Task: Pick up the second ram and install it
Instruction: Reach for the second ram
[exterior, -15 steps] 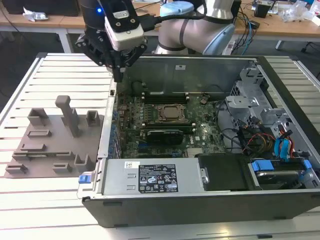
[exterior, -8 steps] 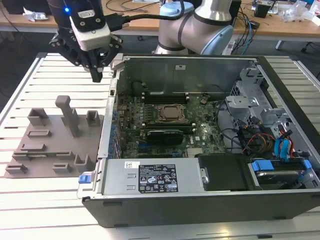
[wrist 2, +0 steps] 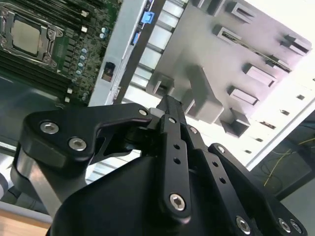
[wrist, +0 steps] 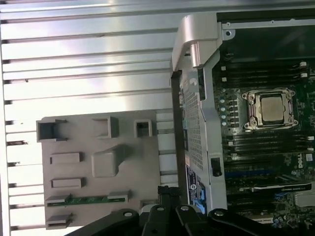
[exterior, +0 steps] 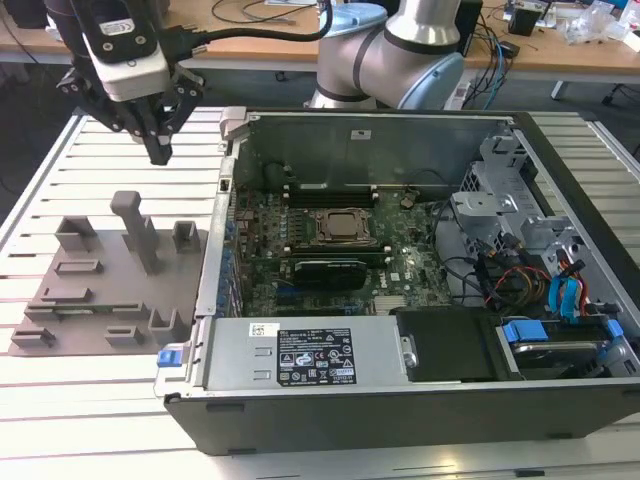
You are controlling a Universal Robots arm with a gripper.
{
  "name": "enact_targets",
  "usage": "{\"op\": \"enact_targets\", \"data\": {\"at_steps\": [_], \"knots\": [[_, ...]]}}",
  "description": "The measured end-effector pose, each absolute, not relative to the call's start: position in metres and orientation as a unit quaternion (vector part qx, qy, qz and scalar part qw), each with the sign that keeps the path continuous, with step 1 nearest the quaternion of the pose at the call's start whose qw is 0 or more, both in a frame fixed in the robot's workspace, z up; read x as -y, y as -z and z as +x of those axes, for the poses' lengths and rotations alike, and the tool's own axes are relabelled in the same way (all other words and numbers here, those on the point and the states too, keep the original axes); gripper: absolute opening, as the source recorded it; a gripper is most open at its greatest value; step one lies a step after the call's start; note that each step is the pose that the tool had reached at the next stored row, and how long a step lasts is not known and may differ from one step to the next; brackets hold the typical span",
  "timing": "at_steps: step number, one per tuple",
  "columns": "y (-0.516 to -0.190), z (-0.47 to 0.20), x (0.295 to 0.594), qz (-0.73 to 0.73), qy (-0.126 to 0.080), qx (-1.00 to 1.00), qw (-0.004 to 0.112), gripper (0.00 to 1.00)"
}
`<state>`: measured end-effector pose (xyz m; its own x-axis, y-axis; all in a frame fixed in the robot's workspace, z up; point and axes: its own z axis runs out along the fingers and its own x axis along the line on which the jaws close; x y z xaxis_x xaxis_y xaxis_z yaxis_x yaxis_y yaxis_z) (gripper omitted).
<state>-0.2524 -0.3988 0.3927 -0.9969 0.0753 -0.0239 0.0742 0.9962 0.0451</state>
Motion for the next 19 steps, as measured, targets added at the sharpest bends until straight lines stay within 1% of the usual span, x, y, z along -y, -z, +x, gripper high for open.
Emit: {"op": "enact_targets", "data": {"at_steps": [19], "knots": [[-0.392,-0.325,0.399,0.037,-0.022,-0.999,0.013,0.1]]}}
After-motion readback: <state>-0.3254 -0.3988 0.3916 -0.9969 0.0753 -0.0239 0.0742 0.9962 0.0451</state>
